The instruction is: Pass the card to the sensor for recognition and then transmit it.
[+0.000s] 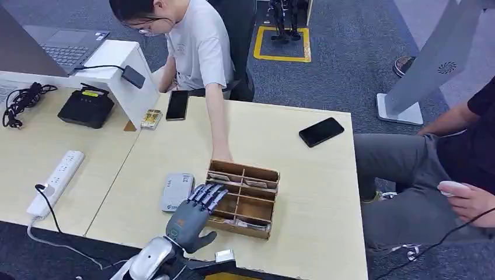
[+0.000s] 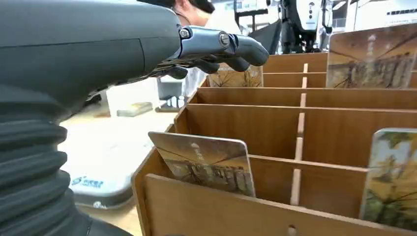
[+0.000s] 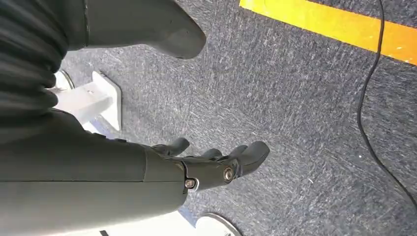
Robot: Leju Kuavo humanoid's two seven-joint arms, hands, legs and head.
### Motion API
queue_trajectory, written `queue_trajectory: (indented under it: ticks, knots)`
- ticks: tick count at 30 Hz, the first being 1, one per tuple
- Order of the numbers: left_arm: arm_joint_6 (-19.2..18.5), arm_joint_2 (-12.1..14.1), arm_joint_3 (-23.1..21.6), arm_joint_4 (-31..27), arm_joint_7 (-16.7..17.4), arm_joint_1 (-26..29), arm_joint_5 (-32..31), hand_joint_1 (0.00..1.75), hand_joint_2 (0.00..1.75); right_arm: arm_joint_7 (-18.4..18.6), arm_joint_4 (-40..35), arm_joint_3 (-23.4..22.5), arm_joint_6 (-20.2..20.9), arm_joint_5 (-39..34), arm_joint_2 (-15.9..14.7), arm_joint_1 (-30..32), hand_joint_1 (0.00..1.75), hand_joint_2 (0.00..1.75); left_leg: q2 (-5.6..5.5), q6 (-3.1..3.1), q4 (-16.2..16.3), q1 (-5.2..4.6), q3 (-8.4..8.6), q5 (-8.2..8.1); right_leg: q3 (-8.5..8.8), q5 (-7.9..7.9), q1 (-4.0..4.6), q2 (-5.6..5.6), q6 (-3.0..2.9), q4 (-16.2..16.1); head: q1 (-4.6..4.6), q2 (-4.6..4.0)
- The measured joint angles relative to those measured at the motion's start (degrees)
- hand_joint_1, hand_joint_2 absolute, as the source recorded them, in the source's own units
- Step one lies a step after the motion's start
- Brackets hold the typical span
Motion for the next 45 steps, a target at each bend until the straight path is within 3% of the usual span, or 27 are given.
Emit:
queue_trajectory:
  ticks: [7,18,19,27,28,31,32,35,37,45]
  knots:
    - [-1.42,-0.04,0.11,-1.88,-1.81,0.77,3.32,0.0,1.75,0.07,-0.09,-0.33,0.52,0.28,0.0,-0.01,0.0,1.75,0.0,0.0,0.0,0.0,0.0,0.0,0.0,0.0,0.0,0.0,0.0,0.0,0.0,0.0]
    - [-1.35,-0.15,0.13,-2.25,-1.86,0.89,2.23,0.0,1.75,0.04,-0.33,-0.44,0.59,0.39,0.07,-0.01,0.0,1.75,0.0,0.0,0.0,0.0,0.0,0.0,0.0,0.0,0.0,0.0,0.0,0.0,0.0,0.0]
    - [-1.35,-0.2,0.13,-2.25,-1.86,0.89,2.05,1.55,1.75,0.04,-0.33,-0.46,0.59,0.39,0.07,-0.02,0.0,1.75,0.0,0.0,0.0,0.0,0.0,0.0,0.0,0.0,0.0,-0.01,0.0,0.0,0.0,0.0]
    - [-2.14,-0.22,0.13,-2.25,-1.86,0.94,1.77,1.62,1.75,0.04,-0.39,-0.48,0.66,0.81,0.09,-0.02,0.0,1.75,0.0,0.0,0.0,0.0,0.0,0.0,0.0,0.0,0.0,-0.01,0.0,0.0,0.0,0.0]
    - [-2.23,-0.22,0.13,-2.25,-1.86,0.95,1.79,1.52,1.75,0.04,-0.44,-0.48,0.66,0.81,0.11,-0.02,0.0,1.75,0.0,0.0,0.0,0.0,0.0,0.0,0.0,0.0,0.0,0.0,0.0,0.0,0.0,0.0]
    - [-2.4,-0.24,0.13,-2.25,-1.88,0.96,1.98,1.41,1.75,0.04,-0.52,-0.48,0.66,0.87,0.11,-0.02,0.0,1.75,0.0,0.0,0.0,0.0,0.0,0.0,0.0,0.0,0.0,0.0,0.0,0.01,0.0,0.0]
    - [-2.47,-0.35,0.15,-2.25,-1.96,1.0,2.18,1.61,1.75,0.04,-0.61,-0.5,0.68,0.94,0.11,-0.02,0.0,1.75,0.0,0.0,0.0,0.0,0.0,0.0,0.0,0.0,0.0,-0.01,0.0,0.01,0.0,0.0]
    - [-2.6,-0.63,0.15,-2.25,-2.05,1.12,2.68,1.54,1.75,-0.15,-0.68,-0.5,0.72,0.98,0.11,-0.04,0.0,1.75,0.0,0.0,0.0,0.0,0.0,0.0,0.0,0.0,0.0,-0.01,0.0,0.0,0.0,0.0]
    - [-2.75,-0.83,0.15,-2.25,-2.16,1.19,2.79,1.75,1.75,-0.26,-0.72,-0.5,0.68,0.98,0.13,-0.04,0.0,1.75,0.0,0.0,0.0,0.0,0.0,0.0,0.0,0.0,0.0,-0.01,0.0,0.0,0.0,0.0]
    - [-4.15,-2.01,0.78,-2.73,-4.52,1.21,8.38,1.75,1.75,-0.2,-0.83,-0.5,0.7,0.98,0.2,-0.06,0.0,1.75,0.0,0.0,0.0,0.0,0.0,0.0,-0.01,0.0,0.0,0.0,0.0,0.0,0.0,0.0]
